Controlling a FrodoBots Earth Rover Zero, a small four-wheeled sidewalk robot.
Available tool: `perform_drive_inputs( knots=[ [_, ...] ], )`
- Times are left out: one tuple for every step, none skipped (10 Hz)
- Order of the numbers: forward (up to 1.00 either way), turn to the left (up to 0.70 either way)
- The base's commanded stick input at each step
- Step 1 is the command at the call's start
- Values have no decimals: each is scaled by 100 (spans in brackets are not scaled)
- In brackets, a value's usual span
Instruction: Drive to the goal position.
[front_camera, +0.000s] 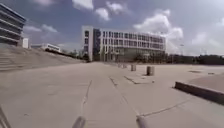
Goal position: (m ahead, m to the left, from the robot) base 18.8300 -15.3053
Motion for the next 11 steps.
perform_drive_inputs(
  knots=[
    [70,2],
    [70,2],
    [70,2],
    [70,2],
    [70,2],
    [70,2],
    [70,2],
    [70,2],
    [70,2],
    [70,2],
    [70,-2]
  ],
)
